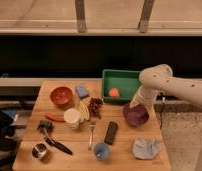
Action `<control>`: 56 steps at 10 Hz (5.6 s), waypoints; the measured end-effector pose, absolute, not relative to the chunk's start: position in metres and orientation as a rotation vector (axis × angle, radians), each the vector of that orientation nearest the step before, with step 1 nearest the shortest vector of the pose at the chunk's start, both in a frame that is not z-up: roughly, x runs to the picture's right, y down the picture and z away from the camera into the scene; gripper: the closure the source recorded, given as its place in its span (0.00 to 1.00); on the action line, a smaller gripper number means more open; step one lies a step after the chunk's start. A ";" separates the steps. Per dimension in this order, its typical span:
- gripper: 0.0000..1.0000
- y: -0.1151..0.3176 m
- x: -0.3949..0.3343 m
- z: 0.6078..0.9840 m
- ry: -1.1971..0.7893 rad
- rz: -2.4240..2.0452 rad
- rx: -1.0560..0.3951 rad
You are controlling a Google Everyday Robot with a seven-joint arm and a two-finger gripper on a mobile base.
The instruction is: Place fork in red bowl
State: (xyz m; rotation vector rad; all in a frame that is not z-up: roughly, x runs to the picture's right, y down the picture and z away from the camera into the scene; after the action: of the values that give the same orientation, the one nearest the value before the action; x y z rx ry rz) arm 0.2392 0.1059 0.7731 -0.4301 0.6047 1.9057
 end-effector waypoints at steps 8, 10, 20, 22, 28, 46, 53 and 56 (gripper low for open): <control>0.35 0.105 0.239 0.773 0.604 1.906 -0.429; 0.35 0.098 0.236 0.773 0.582 1.886 -0.453; 0.35 0.125 0.036 0.738 0.396 1.409 -0.739; 0.35 0.130 0.027 0.733 0.381 1.371 -0.750; 0.35 0.144 0.006 0.748 0.396 1.322 -0.795; 0.71 0.236 -0.039 0.812 0.759 1.215 -0.768; 1.00 0.239 -0.042 0.819 0.772 1.215 -0.772; 1.00 0.219 -0.024 0.811 0.740 1.280 -0.746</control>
State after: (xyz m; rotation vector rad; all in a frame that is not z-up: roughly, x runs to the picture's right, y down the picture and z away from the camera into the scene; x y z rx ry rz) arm -0.0244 0.2186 0.8113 -0.7458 0.7399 1.2798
